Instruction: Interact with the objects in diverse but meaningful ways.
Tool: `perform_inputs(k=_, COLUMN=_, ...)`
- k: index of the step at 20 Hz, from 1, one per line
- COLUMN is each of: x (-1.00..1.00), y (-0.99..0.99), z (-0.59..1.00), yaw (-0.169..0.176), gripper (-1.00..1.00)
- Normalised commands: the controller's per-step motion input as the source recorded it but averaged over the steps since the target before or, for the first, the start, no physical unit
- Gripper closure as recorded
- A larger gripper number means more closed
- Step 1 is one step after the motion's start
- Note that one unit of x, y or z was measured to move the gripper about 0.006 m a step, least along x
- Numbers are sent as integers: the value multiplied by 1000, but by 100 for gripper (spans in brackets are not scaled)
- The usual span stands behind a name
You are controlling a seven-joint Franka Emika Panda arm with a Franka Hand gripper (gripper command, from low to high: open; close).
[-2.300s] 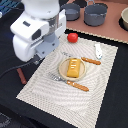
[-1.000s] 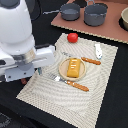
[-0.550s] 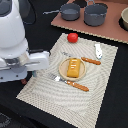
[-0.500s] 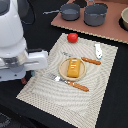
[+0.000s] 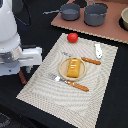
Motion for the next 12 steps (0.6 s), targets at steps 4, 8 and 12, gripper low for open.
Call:
perform_inputs(k=4, x=4, y=0, z=-276, yaw=-5, gripper=-100)
perform_inputs(k=8, x=-67, y=24, z=-362, yaw=0, gripper=-100)
perform_inputs(k=12, x=-178, y=79, z=-458, yaw=0, gripper=-100)
